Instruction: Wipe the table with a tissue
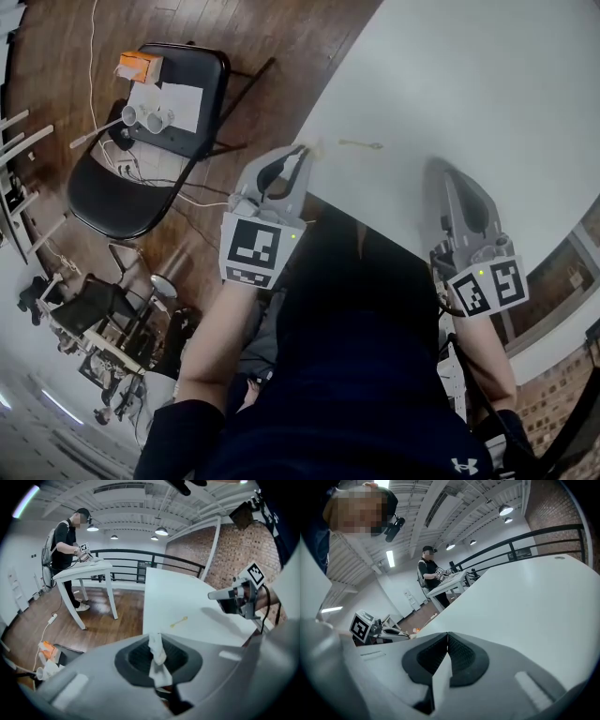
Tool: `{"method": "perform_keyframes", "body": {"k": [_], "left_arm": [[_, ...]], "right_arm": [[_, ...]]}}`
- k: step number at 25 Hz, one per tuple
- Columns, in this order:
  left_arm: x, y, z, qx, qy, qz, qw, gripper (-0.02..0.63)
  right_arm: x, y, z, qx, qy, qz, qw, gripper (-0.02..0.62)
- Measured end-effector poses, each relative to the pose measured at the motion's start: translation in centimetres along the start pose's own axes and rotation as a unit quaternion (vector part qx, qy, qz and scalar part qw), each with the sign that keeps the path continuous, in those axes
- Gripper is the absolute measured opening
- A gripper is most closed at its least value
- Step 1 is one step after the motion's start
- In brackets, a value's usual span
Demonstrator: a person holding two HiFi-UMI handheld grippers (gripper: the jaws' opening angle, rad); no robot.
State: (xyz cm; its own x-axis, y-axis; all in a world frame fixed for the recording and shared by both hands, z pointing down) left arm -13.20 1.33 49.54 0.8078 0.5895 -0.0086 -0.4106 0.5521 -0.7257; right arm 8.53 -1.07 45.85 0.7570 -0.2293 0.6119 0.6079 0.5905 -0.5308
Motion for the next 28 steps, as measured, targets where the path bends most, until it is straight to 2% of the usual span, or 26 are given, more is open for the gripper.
{"method": "perform_keyframes", "body": {"k": [3,10,14,28], "left_arm": [[0.0,-0.3,0.4,-0.011,-0.002,-0.003,0.9999,0.018],[0.0,-0.4,0.4,-0.009,-0.009,-0.006,0.9999,0.018],[0.1,-0.8,-0.1,-0.008,-0.028,-0.007,0.9995,0.018],[0.6,-1.4,-0.7,-0.014,-0.042,-0.008,0.9990,0.018]], "right_arm": [[0.3,-0.1,0.1,0.002,-0.006,0.001,1.000,0.011],[0.9,-0.3,-0.1,0.007,-0.008,0.007,1.000,0.011],[1.4,-0.4,-0.4,0.008,-0.011,0.011,1.000,0.011],[2.0,0.1,-0.7,0.013,-0.019,0.009,1.000,0.011]]}}
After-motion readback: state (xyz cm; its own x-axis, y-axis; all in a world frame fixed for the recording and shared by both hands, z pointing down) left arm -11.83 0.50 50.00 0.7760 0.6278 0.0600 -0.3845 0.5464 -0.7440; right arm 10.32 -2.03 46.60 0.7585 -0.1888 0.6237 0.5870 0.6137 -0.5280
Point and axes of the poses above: the fingertips, and each gripper's own axes: y backward along the fingers, x to its right, z out of its underside, the point moved 2 cm from there along y, backward along the fingers, and after that the axes turned 12 degrees about -y, right-handed, at the moved point
